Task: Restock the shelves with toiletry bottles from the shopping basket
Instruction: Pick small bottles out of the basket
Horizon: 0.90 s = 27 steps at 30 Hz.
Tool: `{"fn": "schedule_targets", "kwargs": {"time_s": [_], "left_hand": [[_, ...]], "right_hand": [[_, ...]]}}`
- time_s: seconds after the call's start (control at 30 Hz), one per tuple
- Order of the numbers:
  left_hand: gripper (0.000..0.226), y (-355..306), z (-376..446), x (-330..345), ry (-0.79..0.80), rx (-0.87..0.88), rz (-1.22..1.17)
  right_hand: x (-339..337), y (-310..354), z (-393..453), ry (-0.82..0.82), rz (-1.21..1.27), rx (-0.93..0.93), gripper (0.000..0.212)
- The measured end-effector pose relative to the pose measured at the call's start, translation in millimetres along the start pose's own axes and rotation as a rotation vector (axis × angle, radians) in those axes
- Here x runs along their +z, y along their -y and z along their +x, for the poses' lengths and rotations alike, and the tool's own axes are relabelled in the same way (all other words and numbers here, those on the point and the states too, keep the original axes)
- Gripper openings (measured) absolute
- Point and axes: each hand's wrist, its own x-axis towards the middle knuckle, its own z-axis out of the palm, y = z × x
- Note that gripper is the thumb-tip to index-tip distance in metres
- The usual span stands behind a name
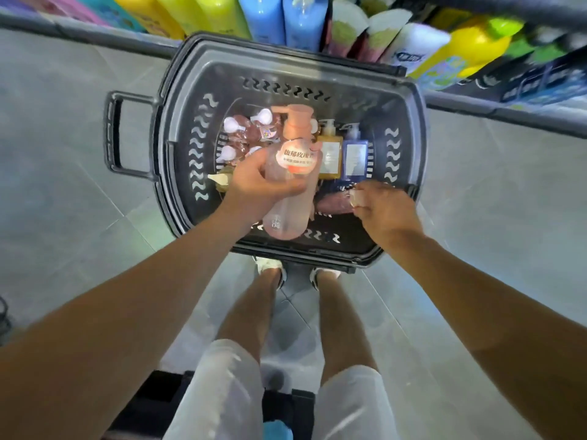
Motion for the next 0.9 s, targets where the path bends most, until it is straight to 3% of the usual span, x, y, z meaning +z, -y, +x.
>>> {"fn": "schedule_targets", "kwargs": {"time_s": [0.13,0.23,0.47,0.57,0.77,0.9], "left_hand": [[0.048,-59.8,-53.8,3.2,-0.095,0.064,0.072],[0.060,-103.6,-93.5,1.0,-0.066,0.122,0.075],[0.051,-208.6,-191.9,1.2,-0.066,0.280,0.089],[0.046,-247.7,-224.9,0.4,-0.059,0.366,0.053],[0.043,-312.6,-261.0,-3.0,-0.016,0.552,0.091],[0.041,-346.4,-278.3,4.1,0.035,0.640,0.047]], "right_hand": [[-84.0,24.3,-58.6,-0.105,0.101,0.063,0.025],[-142.9,44.5,-100.1,-0.164,0.179,0.077,0.019],[-266.5,98.0,-194.1,-0.489,0.337,0.080,0.028],[-309.0,112.7,-224.3,-0.666,0.341,0.030,0.022],[-368.2,125.8,-265.6,-0.830,0.395,0.032,0.031],[-405.0,132.7,-279.2,-0.877,0.386,-0.002,0.023]]}}
